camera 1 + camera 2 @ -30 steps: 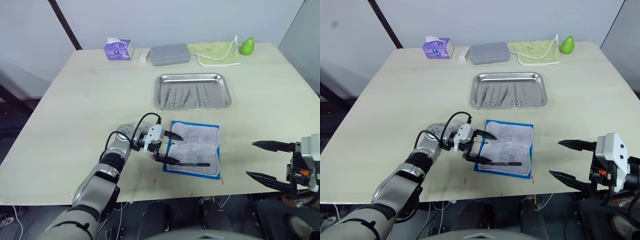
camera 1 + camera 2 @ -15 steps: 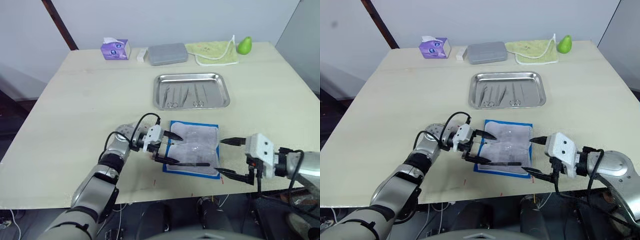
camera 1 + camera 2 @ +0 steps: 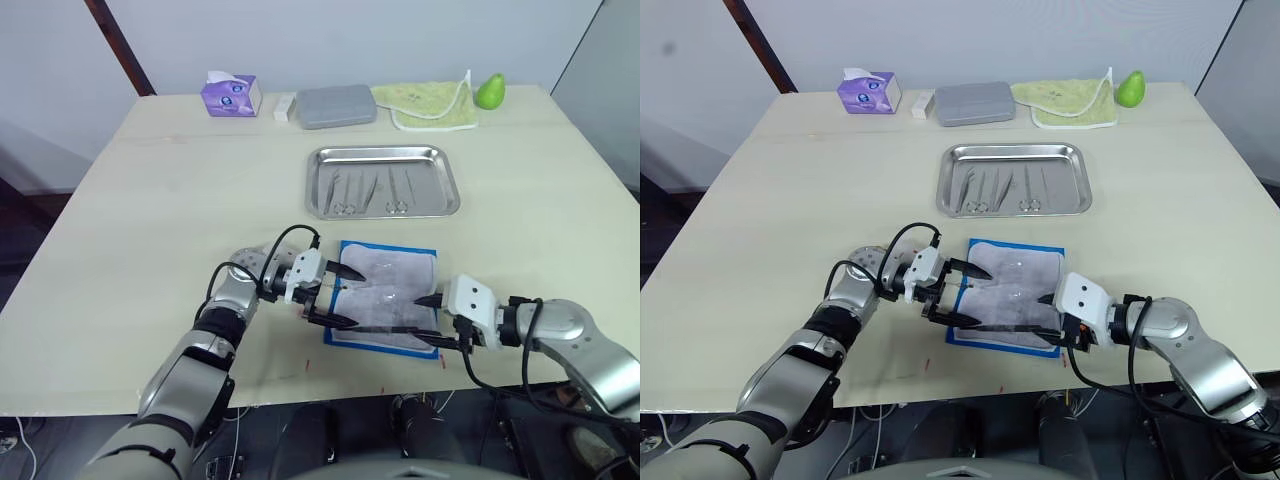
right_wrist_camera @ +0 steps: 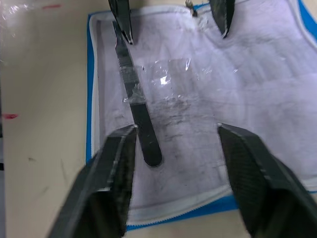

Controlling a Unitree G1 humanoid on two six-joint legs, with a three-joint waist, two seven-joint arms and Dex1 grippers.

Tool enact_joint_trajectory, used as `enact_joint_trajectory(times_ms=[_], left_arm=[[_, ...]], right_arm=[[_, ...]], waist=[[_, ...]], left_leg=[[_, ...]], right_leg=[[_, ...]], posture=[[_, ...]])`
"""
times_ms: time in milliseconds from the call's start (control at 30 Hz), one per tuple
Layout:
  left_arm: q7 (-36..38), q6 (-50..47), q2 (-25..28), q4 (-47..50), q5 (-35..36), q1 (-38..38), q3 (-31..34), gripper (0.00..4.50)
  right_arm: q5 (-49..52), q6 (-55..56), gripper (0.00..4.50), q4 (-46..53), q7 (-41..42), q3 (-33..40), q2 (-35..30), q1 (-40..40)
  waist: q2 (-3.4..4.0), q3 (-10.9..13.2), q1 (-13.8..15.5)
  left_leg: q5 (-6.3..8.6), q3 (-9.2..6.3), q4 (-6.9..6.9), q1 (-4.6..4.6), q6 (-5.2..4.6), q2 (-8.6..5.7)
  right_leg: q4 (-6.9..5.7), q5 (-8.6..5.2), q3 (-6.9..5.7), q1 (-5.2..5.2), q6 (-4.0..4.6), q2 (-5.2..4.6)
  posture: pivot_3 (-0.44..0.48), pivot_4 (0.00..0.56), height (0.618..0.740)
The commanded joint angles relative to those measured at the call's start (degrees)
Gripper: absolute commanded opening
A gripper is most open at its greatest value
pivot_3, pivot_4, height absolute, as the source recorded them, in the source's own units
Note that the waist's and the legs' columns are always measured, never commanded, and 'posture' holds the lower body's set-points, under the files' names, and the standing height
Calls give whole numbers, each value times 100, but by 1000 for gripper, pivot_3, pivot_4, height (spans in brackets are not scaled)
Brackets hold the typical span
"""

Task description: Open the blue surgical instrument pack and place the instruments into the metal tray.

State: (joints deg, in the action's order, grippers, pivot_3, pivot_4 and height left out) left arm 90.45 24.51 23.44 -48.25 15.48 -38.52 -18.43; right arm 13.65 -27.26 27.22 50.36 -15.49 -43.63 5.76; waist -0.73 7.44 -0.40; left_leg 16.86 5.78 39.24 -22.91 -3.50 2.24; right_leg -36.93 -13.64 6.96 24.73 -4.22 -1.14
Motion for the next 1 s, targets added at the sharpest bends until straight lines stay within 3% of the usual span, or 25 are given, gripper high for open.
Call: enact_joint_trajectory(times_ms=[33, 467, 533, 1000], left_arm=[[205, -167, -54, -185, -207, 199, -193, 4500], [205, -177, -28, -121, -207, 262, -205, 4500], [205, -175, -21, -113, -206, 276, -212, 4500], [205, -198, -17, -134, -223, 261, -186, 4500]], right_arm=[[-126, 189, 2643, 51, 15, -76, 77, 40], [-565, 517, 2643, -429, -35, -384, 387, -61], [-624, 561, 2643, -526, -35, -443, 451, -74], [-971, 1105, 2643, -1330, 108, -724, 602, -53]], waist=[[0, 0, 0], [1, -1, -2], [2, -1, -6], [17, -14, -15]], left_leg=[[0, -8, 0, -2, 0, 0], [-7, -169, 8, -2, 11, -3], [-7, -195, 8, 5, 12, -2], [-13, -419, 8, 21, 20, 2]], right_leg=[[0, -1, -9, -1, 2, 1], [-70, -45, -171, -46, 77, 18], [-95, -78, -219, -58, 129, 21], [-109, -124, -437, -154, 206, 33]], posture=[[0, 150, 736], [0, 150, 736], [0, 150, 736], [0, 150, 736]])
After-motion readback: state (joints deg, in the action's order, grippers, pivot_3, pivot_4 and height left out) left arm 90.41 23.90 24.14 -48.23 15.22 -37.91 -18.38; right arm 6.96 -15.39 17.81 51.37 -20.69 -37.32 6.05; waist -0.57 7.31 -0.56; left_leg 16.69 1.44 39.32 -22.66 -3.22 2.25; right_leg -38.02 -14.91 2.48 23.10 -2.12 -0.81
